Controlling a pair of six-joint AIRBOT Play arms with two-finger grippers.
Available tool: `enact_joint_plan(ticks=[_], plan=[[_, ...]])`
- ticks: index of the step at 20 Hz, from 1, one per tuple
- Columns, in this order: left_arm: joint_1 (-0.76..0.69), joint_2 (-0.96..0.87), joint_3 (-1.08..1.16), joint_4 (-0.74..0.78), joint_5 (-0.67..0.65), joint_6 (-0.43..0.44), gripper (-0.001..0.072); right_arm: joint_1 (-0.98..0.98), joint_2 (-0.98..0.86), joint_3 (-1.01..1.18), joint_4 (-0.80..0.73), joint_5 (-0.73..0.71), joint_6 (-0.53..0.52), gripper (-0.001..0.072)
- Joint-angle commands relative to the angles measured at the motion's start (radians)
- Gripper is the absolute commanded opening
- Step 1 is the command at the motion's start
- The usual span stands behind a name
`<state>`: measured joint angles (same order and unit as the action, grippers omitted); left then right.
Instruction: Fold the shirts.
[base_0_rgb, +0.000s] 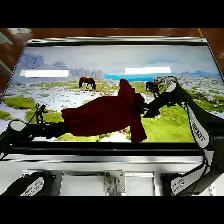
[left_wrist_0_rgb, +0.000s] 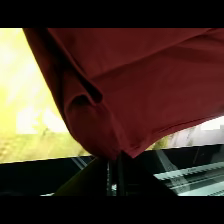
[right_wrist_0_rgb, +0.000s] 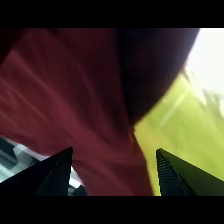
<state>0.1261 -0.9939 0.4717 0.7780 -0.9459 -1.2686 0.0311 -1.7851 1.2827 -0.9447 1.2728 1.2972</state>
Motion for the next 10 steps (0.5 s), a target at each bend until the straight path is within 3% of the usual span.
enact_joint_plan(ticks=[1, 2, 3, 4, 5, 10], plan=[[0.0, 0.007, 0.001, -0.001, -0.009, -0.001, 0.0035, 0.059, -0.018, -0.009, 0.023, -0.13, 0.006, 0.0632], [0.0, 0.007, 0.001, -0.001, -0.009, -0.001, 0.0035, 0.068, -0.018, -0.009, 0.023, -0.15, 0.02, 0.0631], [0.0, 0.007, 0.002, -0.001, -0.007, -0.01, 0.0035, 0.077, -0.018, -0.009, 0.023, -0.164, 0.037, 0.0538], [0.0, 0.007, 0.002, -0.001, -0.003, -0.024, 0.0035, 0.084, -0.018, -0.009, 0.025, -0.169, 0.053, 0.0246], [0.0, 0.007, 0.005, 0.0, -0.002, -0.026, 0.0035, 0.085, -0.016, -0.008, 0.03, -0.164, 0.077, 0.0066], [0.0, 0.031, 0.173, 0.021, -0.009, -0.025, 0.0034, 0.068, 0.16, 0.0, 0.014, -0.093, -0.023, 0.0061]])
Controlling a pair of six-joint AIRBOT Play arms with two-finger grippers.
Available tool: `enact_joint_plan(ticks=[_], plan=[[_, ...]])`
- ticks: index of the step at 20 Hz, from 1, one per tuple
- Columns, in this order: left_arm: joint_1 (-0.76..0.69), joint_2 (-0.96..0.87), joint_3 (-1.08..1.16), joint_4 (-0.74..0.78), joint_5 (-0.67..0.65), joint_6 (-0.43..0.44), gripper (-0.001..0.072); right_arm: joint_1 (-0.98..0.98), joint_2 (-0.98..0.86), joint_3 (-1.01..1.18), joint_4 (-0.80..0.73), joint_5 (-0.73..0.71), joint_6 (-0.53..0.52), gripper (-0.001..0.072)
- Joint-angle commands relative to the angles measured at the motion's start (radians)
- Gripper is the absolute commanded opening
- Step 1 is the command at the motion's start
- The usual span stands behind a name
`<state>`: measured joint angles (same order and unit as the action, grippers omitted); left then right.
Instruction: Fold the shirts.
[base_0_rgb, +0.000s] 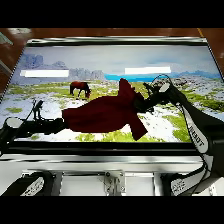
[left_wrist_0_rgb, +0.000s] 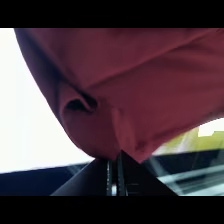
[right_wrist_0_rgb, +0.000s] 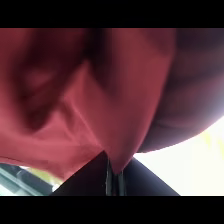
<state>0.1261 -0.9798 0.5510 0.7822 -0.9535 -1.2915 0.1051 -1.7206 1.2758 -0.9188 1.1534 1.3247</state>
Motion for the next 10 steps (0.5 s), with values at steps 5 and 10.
enact_joint_plan(ticks=[5, 10], plan=[[0.0, 0.213, 0.55, 0.038, -0.013, 0.061, 0.0034, -0.029, 0.458, 0.248, -0.037, 0.106, -0.174, 0.0061], [0.0, 0.362, 0.947, 0.072, 0.083, 0.003, 0.0035, -0.028, 0.752, 0.571, -0.05, -0.006, -0.142, 0.0061]])
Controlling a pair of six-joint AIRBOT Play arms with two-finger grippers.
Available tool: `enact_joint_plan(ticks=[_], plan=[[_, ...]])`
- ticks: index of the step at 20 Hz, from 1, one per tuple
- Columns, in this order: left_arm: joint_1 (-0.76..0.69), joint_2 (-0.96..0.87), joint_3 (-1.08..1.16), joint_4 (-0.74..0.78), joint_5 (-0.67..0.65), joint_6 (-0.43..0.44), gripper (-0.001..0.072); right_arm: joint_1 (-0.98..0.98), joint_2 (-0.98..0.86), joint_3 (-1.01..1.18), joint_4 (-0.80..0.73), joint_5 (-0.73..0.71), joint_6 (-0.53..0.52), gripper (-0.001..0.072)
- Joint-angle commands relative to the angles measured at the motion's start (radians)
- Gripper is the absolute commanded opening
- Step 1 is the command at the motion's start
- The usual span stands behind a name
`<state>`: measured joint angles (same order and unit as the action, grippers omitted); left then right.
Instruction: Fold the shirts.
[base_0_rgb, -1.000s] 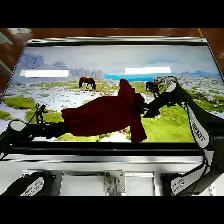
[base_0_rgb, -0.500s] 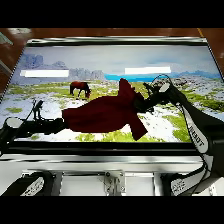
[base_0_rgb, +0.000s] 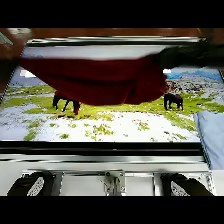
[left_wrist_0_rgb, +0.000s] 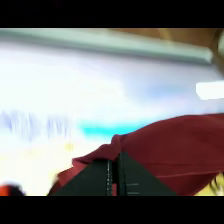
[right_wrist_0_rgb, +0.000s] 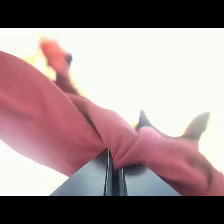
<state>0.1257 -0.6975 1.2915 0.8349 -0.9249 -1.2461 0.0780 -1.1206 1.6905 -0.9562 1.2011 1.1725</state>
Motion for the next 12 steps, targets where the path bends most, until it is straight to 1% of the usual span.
enact_joint_plan(ticks=[1, 4, 5, 6, 8, 9, 10, 12], plan=[[0.001, 0.095, 0.241, 0.023, 0.053, -0.049, 0.0035, -0.001, 0.186, 0.192, -0.023, -0.053, 0.029, 0.0061], [0.001, 0.145, 0.265, 0.048, 0.038, -0.05, 0.0035, -0.001, 0.259, 0.247, -0.083, -0.024, 0.112, 0.0061], [0.001, 0.161, 0.264, 0.08, 0.005, -0.072, 0.0035, -0.001, 0.277, 0.247, -0.102, 0.005, 0.147, 0.0061], [0.001, 0.176, 0.264, 0.127, -0.048, -0.127, 0.0035, -0.001, 0.297, 0.247, -0.121, 0.055, 0.173, 0.0061], [0.0, 0.188, 0.264, 0.225, -0.172, -0.209, 0.0035, -0.001, 0.31, 0.247, -0.124, 0.155, 0.182, 0.0061], [0.001, 0.188, 0.264, 0.28, -0.229, -0.23, 0.0035, -0.001, 0.31, 0.247, -0.124, 0.198, 0.193, 0.0062], [0.0, 0.188, 0.258, 0.317, -0.264, -0.233, 0.0035, -0.001, 0.305, 0.246, -0.127, 0.238, 0.208, 0.0061], [0.0, 0.188, 0.232, 0.35, -0.293, -0.233, 0.0036, -0.001, 0.283, 0.246, -0.145, 0.299, 0.215, 0.0061]])
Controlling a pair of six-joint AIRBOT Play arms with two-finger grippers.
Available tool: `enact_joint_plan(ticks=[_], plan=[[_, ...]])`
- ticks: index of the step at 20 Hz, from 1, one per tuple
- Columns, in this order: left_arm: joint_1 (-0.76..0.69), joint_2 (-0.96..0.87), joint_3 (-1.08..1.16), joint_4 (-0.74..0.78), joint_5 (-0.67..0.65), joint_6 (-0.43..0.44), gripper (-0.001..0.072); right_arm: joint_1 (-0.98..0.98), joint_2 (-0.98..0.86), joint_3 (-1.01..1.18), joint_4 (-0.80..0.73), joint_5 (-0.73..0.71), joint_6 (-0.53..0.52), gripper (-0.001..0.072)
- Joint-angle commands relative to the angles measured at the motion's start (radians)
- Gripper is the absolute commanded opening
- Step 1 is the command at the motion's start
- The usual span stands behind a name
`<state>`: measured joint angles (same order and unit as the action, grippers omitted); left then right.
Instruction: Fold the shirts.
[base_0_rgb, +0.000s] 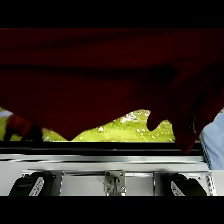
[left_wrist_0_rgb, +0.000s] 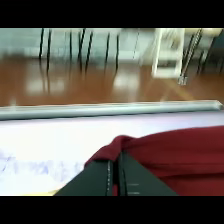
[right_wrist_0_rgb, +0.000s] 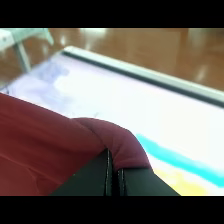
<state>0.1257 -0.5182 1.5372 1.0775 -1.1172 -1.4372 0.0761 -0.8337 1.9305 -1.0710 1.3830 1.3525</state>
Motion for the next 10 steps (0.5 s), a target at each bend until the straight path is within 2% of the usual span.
enact_joint_plan(ticks=[1, 4, 6, 8, 10], plan=[[0.001, 0.008, -0.039, 0.124, -0.1, -0.042, 0.0036, 0.001, -0.026, 0.006, -0.03, 0.153, 0.042, 0.0061], [0.001, 0.001, -0.145, 0.19, -0.09, -0.042, 0.0036, 0.001, -0.152, 0.003, -0.042, 0.31, 0.059, 0.0061], [0.001, -0.005, -0.243, 0.256, -0.043, -0.042, 0.0037, 0.001, -0.271, 0.003, -0.046, 0.354, 0.061, 0.0061], [0.001, -0.031, -0.336, 0.307, 0.037, -0.042, 0.0037, 0.001, -0.411, 0.003, -0.049, 0.311, 0.061, 0.0061], [0.001, -0.074, -0.417, 0.338, 0.124, -0.042, 0.0037, 0.001, -0.556, 0.003, -0.049, 0.21, 0.061, 0.0061]])
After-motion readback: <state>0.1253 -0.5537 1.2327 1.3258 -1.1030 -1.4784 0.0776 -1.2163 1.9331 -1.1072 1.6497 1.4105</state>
